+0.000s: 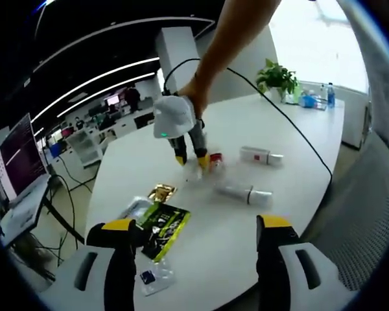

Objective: Arrange the skincare products in the storage area until every visible bottle or jar stands upright without overlapping.

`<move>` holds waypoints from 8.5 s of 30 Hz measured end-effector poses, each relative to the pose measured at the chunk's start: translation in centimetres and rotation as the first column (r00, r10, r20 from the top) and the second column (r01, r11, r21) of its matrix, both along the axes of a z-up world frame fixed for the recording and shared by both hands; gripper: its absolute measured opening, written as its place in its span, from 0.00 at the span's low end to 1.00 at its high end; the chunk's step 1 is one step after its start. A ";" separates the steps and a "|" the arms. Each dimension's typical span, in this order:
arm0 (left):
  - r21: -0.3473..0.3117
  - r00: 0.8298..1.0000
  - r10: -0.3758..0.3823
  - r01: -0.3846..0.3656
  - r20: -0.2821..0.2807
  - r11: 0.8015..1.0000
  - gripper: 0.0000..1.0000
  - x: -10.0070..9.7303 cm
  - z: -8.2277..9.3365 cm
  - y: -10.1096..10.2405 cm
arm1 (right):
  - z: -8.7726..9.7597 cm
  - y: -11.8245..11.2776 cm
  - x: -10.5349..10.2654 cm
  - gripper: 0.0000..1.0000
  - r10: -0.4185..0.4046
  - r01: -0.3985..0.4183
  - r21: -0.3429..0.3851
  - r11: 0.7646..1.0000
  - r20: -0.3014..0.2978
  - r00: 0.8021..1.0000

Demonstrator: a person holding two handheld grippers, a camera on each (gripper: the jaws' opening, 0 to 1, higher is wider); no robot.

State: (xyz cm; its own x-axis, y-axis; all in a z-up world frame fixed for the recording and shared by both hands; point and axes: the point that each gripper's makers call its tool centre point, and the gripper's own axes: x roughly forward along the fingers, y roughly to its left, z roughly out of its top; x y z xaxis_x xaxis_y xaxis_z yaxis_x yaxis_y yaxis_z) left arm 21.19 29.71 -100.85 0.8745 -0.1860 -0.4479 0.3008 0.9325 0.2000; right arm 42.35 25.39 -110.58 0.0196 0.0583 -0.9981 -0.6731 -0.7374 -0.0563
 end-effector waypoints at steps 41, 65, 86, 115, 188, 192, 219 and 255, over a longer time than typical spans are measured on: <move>-0.008 0.999 -0.050 0.050 -0.004 0.999 0.74 -0.1 -0.1 -1.0 | 16.4 -3.6 -5.9 0.22 -0.555 0.674 0.660 0.331 -0.441 0.705; -0.200 0.989 -0.145 0.140 -0.011 0.970 0.69 -0.7 0.7 -3.4 | 17.3 -4.2 -14.2 0.22 -0.470 0.833 0.534 0.143 -0.704 0.532; -0.612 0.952 -0.306 0.256 0.023 0.748 0.58 -1.5 5.1 -7.7 | 20.6 -5.2 -17.9 0.23 -0.291 0.898 0.429 0.095 -0.851 0.437; -0.665 0.813 -0.572 0.485 0.105 0.568 0.41 -5.5 6.2 -12.0 | 21.2 -3.8 -27.6 0.24 -0.034 0.839 0.296 0.457 -0.936 0.349; -0.491 0.931 -0.363 0.296 -0.045 0.819 0.27 -2.4 3.4 -13.5 | 16.5 -5.6 -21.6 0.06 -0.353 0.993 0.116 -0.037 -0.931 0.095; -0.616 0.902 -0.431 0.330 -0.017 0.716 0.26 -3.5 4.0 -14.2 | 17.4 -5.6 -23.8 0.06 -0.310 0.976 0.172 0.136 -0.928 0.207; -0.710 0.934 -0.354 0.218 -0.047 0.670 0.14 -3.0 4.5 -12.5 | 17.6 -3.9 -23.0 0.22 -0.326 0.988 0.106 0.110 -0.935 0.137; -0.041 0.978 -0.209 0.209 -0.002 0.977 0.20 -0.9 1.6 -10.3 | 15.6 -4.5 -21.4 0.27 -0.337 0.987 0.086 -0.139 -0.941 0.035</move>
State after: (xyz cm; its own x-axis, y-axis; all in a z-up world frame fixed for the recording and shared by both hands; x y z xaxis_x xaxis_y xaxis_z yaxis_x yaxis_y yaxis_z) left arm 20.27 19.37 -99.20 0.8118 -0.3824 -0.4413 0.4909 0.8562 0.1611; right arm 20.98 20.86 -94.97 0.2175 0.9148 -0.3403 -0.7421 0.3815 0.5512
